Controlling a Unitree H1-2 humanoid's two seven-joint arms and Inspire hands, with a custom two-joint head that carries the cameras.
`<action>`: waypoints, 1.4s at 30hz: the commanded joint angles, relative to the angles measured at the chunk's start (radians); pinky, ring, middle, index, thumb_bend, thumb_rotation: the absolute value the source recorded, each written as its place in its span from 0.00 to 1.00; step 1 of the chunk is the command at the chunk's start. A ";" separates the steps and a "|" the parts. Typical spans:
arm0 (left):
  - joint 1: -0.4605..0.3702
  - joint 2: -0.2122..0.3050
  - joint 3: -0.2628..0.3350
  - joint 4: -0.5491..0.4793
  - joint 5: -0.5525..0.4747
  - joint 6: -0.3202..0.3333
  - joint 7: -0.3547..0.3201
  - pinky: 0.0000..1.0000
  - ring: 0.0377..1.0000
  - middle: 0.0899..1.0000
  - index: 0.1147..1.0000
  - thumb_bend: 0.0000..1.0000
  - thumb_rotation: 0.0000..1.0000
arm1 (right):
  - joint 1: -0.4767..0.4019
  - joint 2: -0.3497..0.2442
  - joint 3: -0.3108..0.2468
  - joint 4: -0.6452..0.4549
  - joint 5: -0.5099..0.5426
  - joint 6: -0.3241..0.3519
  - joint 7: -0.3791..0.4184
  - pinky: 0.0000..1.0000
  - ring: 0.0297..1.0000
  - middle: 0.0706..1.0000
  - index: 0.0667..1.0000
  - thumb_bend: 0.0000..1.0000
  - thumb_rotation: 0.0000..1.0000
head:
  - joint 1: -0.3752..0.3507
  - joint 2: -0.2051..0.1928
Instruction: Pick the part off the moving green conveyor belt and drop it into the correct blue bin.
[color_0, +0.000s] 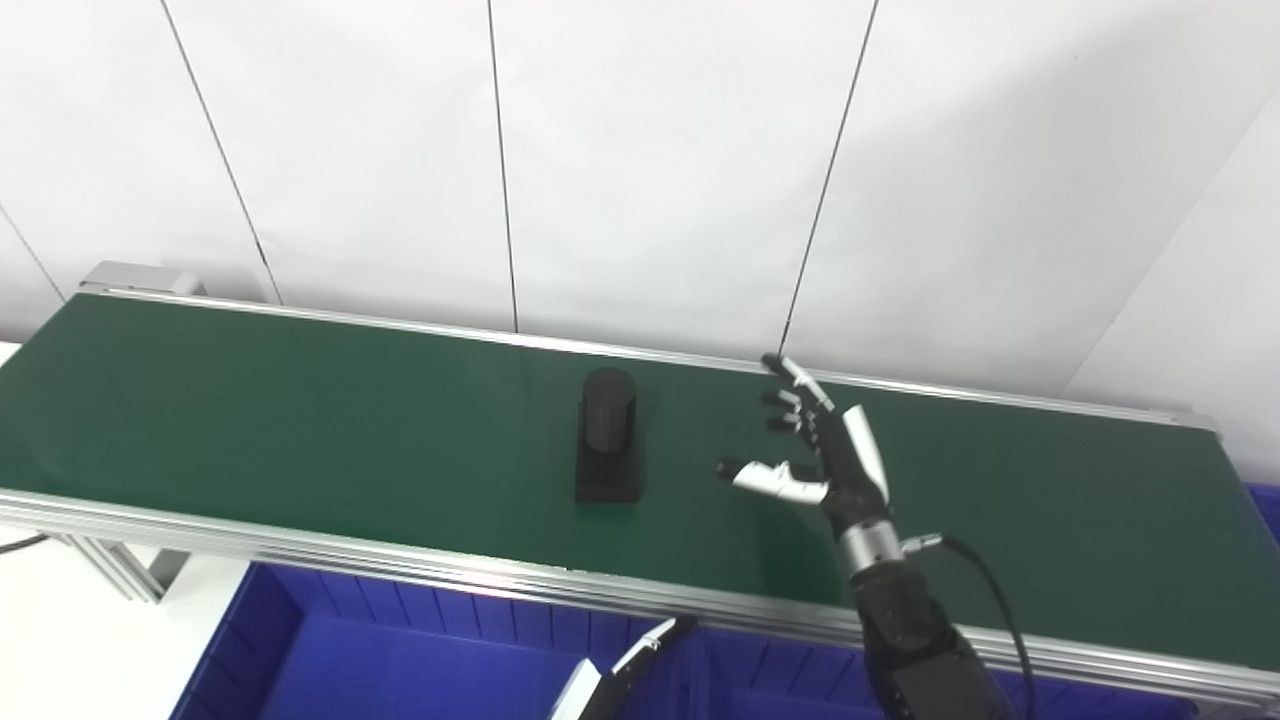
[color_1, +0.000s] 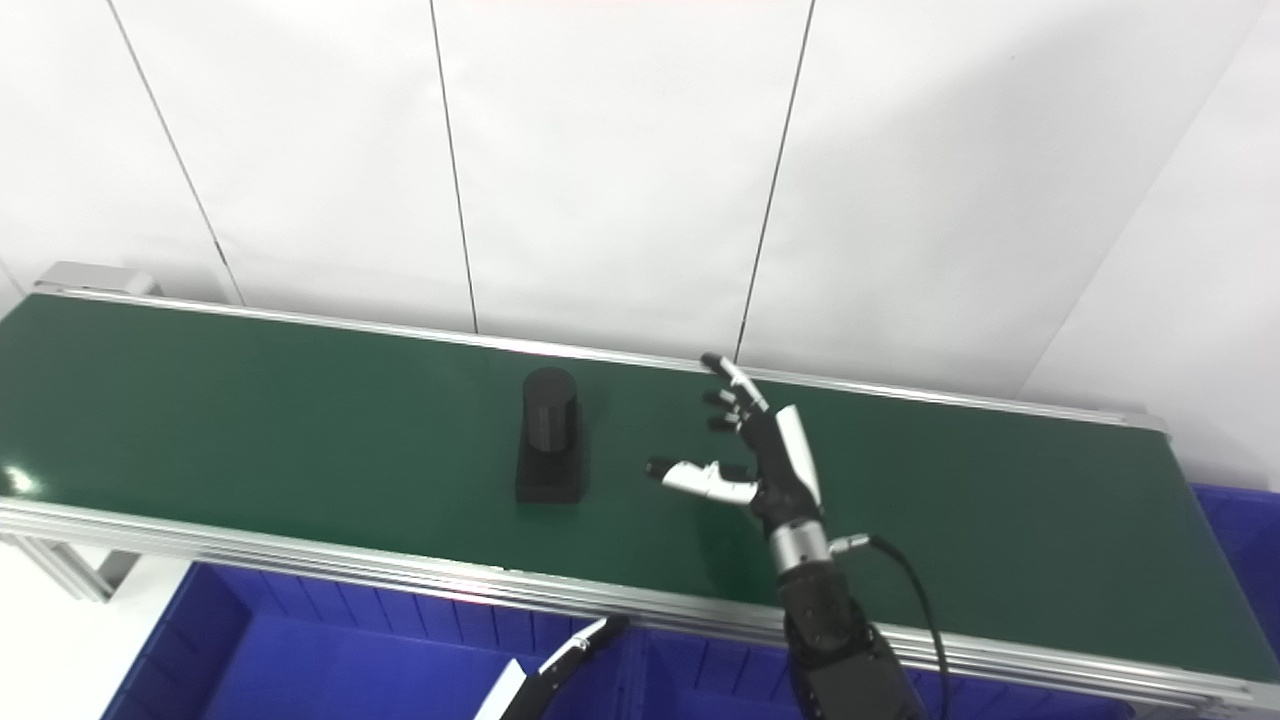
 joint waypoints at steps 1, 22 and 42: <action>-0.002 0.002 0.005 -0.029 0.006 -0.018 -0.003 0.91 0.91 0.91 0.89 0.89 0.87 | -0.081 0.006 0.001 0.006 -0.006 -0.031 -0.008 0.70 0.83 0.92 0.89 0.97 0.44 | 0.001 0.001; 0.005 -0.001 0.005 -0.036 0.012 -0.018 0.002 0.92 0.91 0.91 0.89 0.88 0.88 | -0.186 -0.001 0.060 0.106 -0.262 0.009 -0.185 0.48 0.64 0.83 0.84 0.97 0.35 | 0.001 0.000; 0.020 0.001 0.009 -0.061 0.012 -0.018 -0.003 0.91 0.90 0.90 0.88 0.90 0.86 | -0.210 -0.022 0.060 0.092 -0.315 0.084 -0.132 0.39 0.52 0.73 0.80 0.95 0.34 | 0.003 0.003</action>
